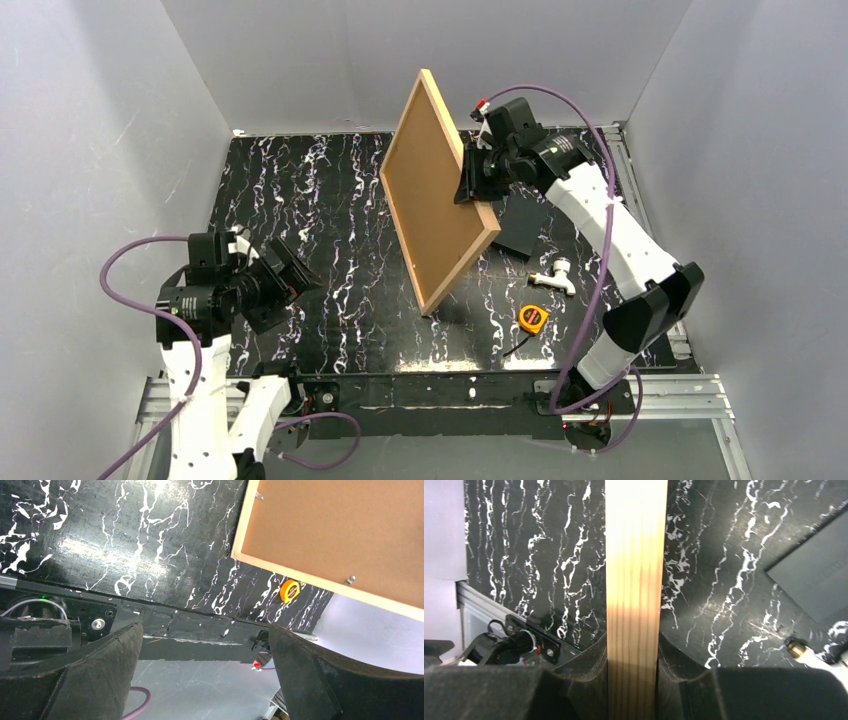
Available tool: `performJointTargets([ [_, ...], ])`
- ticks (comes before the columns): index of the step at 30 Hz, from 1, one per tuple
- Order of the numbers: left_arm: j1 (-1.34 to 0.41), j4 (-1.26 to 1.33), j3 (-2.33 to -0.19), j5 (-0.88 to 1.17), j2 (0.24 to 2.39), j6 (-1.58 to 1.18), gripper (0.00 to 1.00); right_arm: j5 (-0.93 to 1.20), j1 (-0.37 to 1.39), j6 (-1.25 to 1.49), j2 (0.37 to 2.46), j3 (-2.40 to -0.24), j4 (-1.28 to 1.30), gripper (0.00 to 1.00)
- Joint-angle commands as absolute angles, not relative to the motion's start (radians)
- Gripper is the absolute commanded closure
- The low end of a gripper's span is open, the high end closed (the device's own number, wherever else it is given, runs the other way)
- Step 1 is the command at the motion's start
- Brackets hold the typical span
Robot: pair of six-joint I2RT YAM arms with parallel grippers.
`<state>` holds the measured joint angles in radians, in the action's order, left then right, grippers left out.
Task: Take the photo out of the frame
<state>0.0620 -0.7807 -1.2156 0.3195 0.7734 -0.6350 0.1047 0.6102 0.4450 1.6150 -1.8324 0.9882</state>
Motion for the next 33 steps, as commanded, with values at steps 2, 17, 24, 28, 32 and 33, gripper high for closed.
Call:
performJointTargets([
  [2, 0.060, -0.841, -1.203, 0.367, 0.749, -0.619, 0.02, 0.258, 0.611, 0.495, 1.675, -1.944, 0.897, 0.99],
  [17, 0.062, -0.833, -1.096, 0.411, 0.726, -0.588, 0.02, 0.334, 0.601, 0.696, 1.450, -1.161, 0.266, 0.99],
  [24, 0.061, -0.832, -1.043, 0.436, 0.718, -0.558, 0.02, 0.365, 0.598, 0.712, 1.473, -0.920, 0.068, 0.99],
  [28, 0.062, -0.824, -1.019, 0.456, 0.721, -0.563, 0.02, 0.373, 0.599, 0.694, 1.499, -0.823, -0.043, 0.99],
  [32, 0.061, -0.818, -1.007, 0.457, 0.726, -0.559, 0.02, 0.379, 0.598, 0.664, 1.544, -0.769, -0.101, 0.88],
  [33, 0.061, -0.818, -1.005, 0.456, 0.726, -0.558, 0.02, 0.383, 0.598, 0.659, 1.554, -0.759, -0.113, 0.84],
])
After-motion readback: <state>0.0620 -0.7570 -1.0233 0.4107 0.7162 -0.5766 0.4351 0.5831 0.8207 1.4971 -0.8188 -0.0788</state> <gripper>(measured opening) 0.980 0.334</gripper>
